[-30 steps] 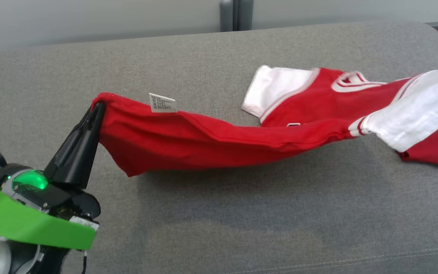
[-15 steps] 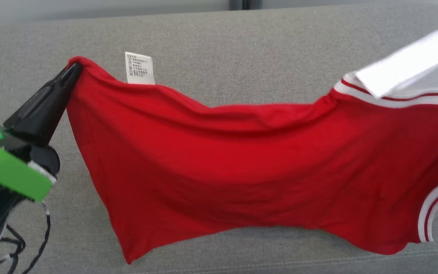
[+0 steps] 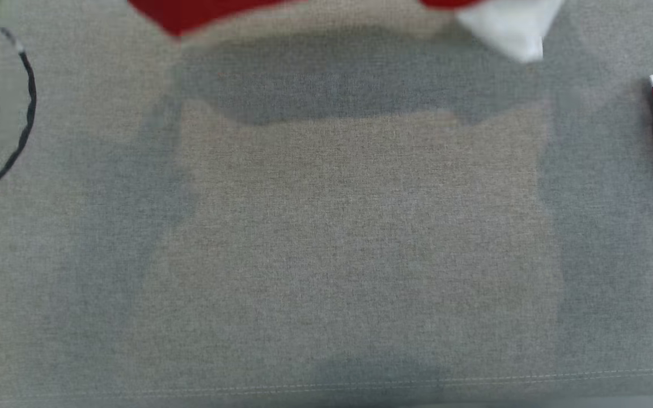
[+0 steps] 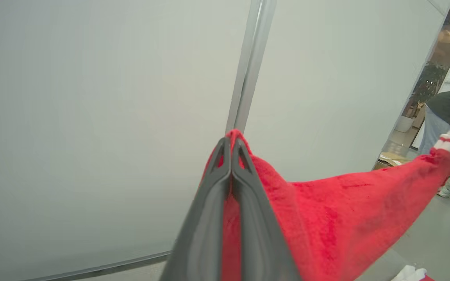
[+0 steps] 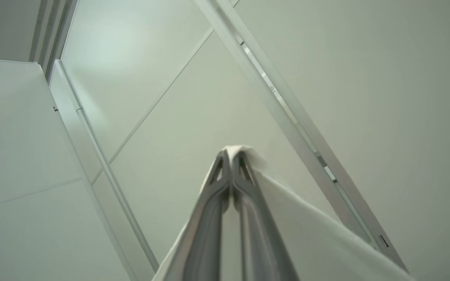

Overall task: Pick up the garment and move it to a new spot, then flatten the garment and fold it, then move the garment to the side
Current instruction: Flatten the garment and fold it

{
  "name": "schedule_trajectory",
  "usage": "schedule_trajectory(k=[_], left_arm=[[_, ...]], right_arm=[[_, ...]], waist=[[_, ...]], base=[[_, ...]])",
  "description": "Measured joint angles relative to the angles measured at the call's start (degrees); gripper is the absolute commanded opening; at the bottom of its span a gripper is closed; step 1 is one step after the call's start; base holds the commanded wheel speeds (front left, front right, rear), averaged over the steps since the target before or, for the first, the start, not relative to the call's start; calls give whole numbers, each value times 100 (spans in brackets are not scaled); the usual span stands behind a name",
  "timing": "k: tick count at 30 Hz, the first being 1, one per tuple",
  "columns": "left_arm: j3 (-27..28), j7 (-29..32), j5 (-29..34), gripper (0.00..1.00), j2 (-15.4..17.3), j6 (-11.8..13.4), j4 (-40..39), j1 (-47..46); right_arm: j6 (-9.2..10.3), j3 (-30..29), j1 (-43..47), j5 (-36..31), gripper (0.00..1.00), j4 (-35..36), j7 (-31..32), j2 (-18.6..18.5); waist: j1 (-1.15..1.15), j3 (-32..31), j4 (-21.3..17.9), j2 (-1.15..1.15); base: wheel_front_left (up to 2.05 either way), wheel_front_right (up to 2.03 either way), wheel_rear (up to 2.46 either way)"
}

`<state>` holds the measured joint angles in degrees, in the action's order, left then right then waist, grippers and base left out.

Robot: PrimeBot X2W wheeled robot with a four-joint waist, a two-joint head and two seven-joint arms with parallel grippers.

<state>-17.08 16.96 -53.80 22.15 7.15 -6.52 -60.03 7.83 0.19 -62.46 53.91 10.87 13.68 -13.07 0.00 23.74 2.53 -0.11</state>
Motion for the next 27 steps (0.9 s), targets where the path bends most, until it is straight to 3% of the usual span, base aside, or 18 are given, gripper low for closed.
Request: schedule_trajectory(k=[5, 7, 10, 14, 17, 22, 27], left_arm=[[103, -742, 493, 0, 5, -172, -120, -272], [129, -1072, 643, 0, 66, -386, -155, -198], [69, -1678, 748, 0, -2, -620, 130, 576], [-111, -2226, 789, 0, -164, -699, 1062, 2370], [-138, -2597, 764, 0, -188, -771, 1588, 3193], [48, -3144, 603, 0, -318, -847, 2018, 3630], [43, -3165, 492, 0, -364, -1085, 2146, 3882]], right_arm=[[-7, 404, -175, -73, 0, 75, -91, 255], [-23, 586, 2, 64, 0, 296, -105, 397], [-93, 724, 1135, 249, 0, 305, -162, 432], [-140, 950, 3355, 312, 0, -133, -163, 490], [-227, 1080, 4490, 404, 0, -403, -176, 545], [-457, 1083, 5288, 565, 0, -569, -322, 549], [-711, 1087, 5660, 567, 0, -568, -357, 342]], waist=[[0, 383, -63, 0], [0, 525, -120, 0], [0, 705, -241, 0], [1, 792, -435, 0], [0, 742, -526, 0], [0, 505, -580, 0], [0, 200, -594, 0]], base=[[0, 0, 0], [0, 0, 0], [0, 0, 0], [0, 0, 0], [0, 0, 0], [0, 0, 0], [0, 0, 0]])
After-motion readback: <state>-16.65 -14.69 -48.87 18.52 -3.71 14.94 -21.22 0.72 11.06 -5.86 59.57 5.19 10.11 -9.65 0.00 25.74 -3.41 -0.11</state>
